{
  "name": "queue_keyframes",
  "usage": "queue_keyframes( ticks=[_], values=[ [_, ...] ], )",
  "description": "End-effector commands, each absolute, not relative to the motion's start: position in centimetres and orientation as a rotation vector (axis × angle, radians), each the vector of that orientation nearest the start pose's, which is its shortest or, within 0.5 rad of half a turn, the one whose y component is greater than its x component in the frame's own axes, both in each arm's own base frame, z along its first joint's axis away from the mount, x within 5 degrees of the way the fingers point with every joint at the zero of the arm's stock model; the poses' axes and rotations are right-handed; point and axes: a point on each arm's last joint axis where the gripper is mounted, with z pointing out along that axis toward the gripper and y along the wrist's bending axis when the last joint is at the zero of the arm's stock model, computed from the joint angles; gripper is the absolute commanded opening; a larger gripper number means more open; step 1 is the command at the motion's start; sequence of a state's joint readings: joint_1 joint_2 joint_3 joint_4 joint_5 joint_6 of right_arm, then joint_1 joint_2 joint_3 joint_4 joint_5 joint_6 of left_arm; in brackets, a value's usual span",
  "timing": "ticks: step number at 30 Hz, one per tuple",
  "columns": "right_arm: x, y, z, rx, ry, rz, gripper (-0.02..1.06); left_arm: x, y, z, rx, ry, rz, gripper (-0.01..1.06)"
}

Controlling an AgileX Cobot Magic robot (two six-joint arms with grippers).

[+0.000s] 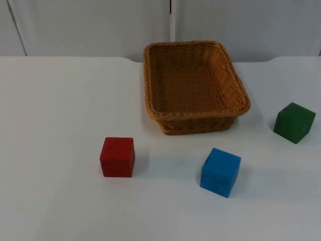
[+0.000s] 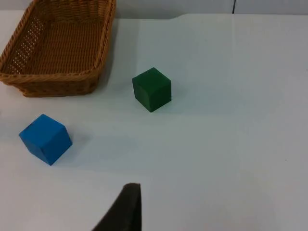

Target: Pick up one cube with each hand and place exactly two cubes into the same basket, leaving the remaining cube outside.

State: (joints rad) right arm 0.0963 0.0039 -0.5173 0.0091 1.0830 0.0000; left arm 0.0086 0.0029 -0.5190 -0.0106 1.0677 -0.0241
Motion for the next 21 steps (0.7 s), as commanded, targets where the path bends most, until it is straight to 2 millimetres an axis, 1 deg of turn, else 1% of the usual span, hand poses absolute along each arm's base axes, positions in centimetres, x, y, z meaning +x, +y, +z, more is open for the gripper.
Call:
queue_keyframes(
  ticks=[1, 6, 9, 10, 13, 15, 21],
  values=[
    [-0.4, 0.0, 28.1, -0.108, 2.063, 0.061, 1.05, -0.8, -0.2, 28.5, -0.034, 2.016, -0.032, 1.05],
    [0.5, 0.2, 29.0, -0.110, 2.106, 0.063, 1.05, -0.8, -0.3, 28.5, -0.033, 2.014, -0.046, 1.05],
    [1.2, 0.2, 29.9, -0.115, 2.133, 0.060, 1.05, -0.8, -0.6, 28.6, -0.031, 2.009, -0.091, 1.05],
    [1.2, 0.2, 29.9, -0.115, 2.133, 0.060, 1.05, -0.8, -0.6, 28.6, -0.031, 2.009, -0.091, 1.05],
    [2.2, 0.3, 30.8, -0.117, 2.168, 0.059, 1.05, -0.5, -0.9, 29.2, -0.029, 2.021, -0.136, 1.05],
    [2.5, 0.3, 31.0, -0.118, 2.177, 0.059, 1.05, -0.4, -0.9, 29.5, -0.030, 2.029, -0.136, 1.05],
    [4.0, 0.5, 32.0, -0.148, 2.229, 0.043, 1.05, 0.8, -0.8, 31.2, -0.034, 2.063, -0.137, 1.05]
  ],
)
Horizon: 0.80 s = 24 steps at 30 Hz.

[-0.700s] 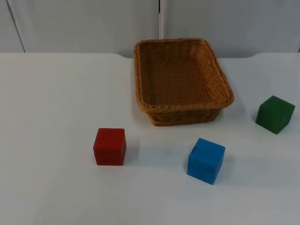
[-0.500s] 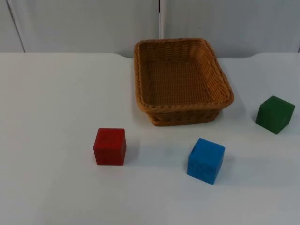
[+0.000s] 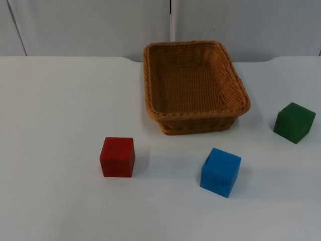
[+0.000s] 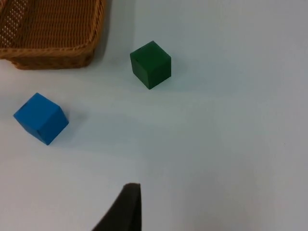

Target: Pick up one cube with each hand and place exactly two cubes into the same basket, leaving the remaining cube outside.

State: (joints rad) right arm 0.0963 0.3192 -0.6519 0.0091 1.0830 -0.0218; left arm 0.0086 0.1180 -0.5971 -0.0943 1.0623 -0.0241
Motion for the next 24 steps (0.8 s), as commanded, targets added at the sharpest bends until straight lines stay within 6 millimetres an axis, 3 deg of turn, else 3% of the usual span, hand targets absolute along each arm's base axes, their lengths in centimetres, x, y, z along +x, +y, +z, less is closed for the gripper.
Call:
queue_keyframes(
  ticks=[1, 15, 24],
  values=[
    [4.0, 0.5, 32.0, -0.148, 2.229, 0.043, 1.05, 0.8, -0.8, 31.2, -0.034, 2.063, -0.137, 1.05],
    [5.0, 0.6, 35.6, -0.149, 2.178, 0.042, 1.05, 3.3, -1.1, 33.1, -0.043, 2.132, -0.189, 1.05],
    [6.8, 0.7, 35.3, -0.174, 2.239, 0.031, 1.05, 5.3, -1.4, 32.8, -0.032, 2.220, -0.234, 1.05]
  ],
)
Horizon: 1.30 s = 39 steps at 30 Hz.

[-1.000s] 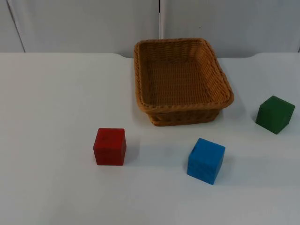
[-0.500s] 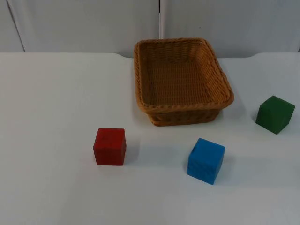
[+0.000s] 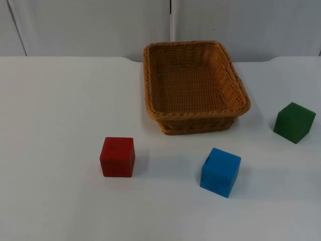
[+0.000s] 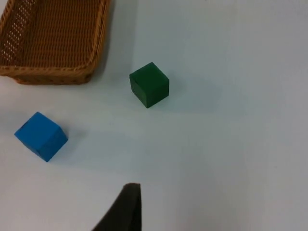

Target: Pick up one cube with each hand and place exactly two cubes into the same basket, leaving the remaining cube outside.

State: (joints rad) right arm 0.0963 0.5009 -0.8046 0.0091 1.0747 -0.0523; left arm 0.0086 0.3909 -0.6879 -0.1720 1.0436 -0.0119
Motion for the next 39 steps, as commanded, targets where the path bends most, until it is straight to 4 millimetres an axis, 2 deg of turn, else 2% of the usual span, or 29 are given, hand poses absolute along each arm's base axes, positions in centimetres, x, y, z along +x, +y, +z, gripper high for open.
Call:
queue_keyframes(
  ticks=[1, 11, 19, 23, 29, 33, 39],
  values=[
    [7.1, 0.8, 35.2, -0.175, 2.248, 0.031, 1.05, 5.5, -1.5, 32.8, -0.029, 2.231, -0.234, 1.05],
    [9.4, 1.0, 34.6, -0.179, 2.319, 0.032, 1.05, 7.4, -1.4, 32.5, -0.012, 2.276, -0.218, 1.05],
    [11.5, 1.7, 34.0, -0.252, 2.362, 0.082, 1.05, 8.8, -1.4, 32.3, 0.004, 2.293, -0.209, 1.05],
    [13.2, 2.4, 34.0, -0.284, 2.401, 0.154, 1.05, 9.8, -1.4, 31.9, 0.016, 2.333, -0.208, 1.05],
    [15.3, 2.7, 34.1, -0.304, 2.443, 0.168, 1.05, 11.0, -1.4, 31.5, 0.027, 2.358, -0.209, 1.05],
    [17.4, 2.9, 33.7, -0.319, 2.495, 0.170, 1.05, 12.6, -1.6, 31.0, 0.056, 2.379, -0.237, 1.05],
    [18.8, 3.5, 33.2, -0.352, 2.499, 0.231, 1.05, 14.3, -1.8, 30.2, 0.072, 2.414, -0.262, 1.05]
  ],
)
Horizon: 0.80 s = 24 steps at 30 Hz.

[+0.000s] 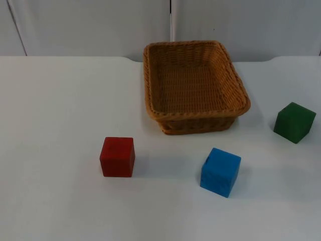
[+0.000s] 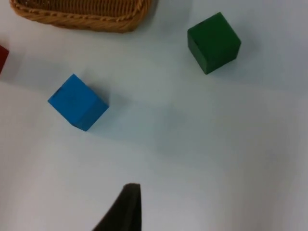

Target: Pick up one cube with each hand and place exactly two cubes into the same basket, leaving the remaining cube outside.

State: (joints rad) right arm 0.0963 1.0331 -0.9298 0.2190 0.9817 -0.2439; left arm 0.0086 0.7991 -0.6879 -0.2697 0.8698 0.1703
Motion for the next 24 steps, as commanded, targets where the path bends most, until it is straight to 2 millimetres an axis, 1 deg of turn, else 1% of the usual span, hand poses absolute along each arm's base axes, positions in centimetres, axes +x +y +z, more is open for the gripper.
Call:
queue_keyframes(
  ticks=[1, 2, 3, 4, 5, 10, 11, 16, 24],
  values=[
    [19.1, 3.7, 33.0, -0.370, 2.500, 0.249, 1.05, 14.7, -1.8, 29.9, 0.069, 2.428, -0.263, 1.05],
    [19.5, 3.9, 32.7, -0.382, 2.508, 0.271, 1.05, 15.5, -1.8, 29.6, 0.078, 2.447, -0.261, 1.05],
    [19.6, 3.9, 32.6, -0.389, 2.509, 0.272, 1.05, 15.7, -1.8, 29.6, 0.078, 2.449, -0.263, 1.05],
    [19.8, 4.0, 32.5, -0.390, 2.514, 0.286, 1.05, 16.4, -1.8, 29.4, 0.078, 2.470, -0.269, 1.05],
    [19.8, 4.0, 32.5, -0.390, 2.514, 0.286, 1.05, 16.4, -1.8, 29.4, 0.078, 2.470, -0.269, 1.05],
    [20.5, 4.1, 31.9, -0.395, 2.531, 0.293, 1.05, 18.8, -2.2, 29.4, 0.118, 2.502, -0.317, 1.05],
    [20.5, 4.1, 31.9, -0.395, 2.531, 0.293, 1.05, 18.8, -2.2, 29.4, 0.118, 2.502, -0.317, 1.05],
    [21.1, 4.2, 31.6, -0.387, 2.526, 0.290, 1.05, 20.3, -2.3, 29.5, 0.118, 2.517, -0.342, 1.05],
    [21.5, 4.2, 31.7, -0.371, 2.490, 0.286, 1.05, 21.2, -2.3, 28.9, 0.130, 2.535, -0.336, 1.05]
  ],
)
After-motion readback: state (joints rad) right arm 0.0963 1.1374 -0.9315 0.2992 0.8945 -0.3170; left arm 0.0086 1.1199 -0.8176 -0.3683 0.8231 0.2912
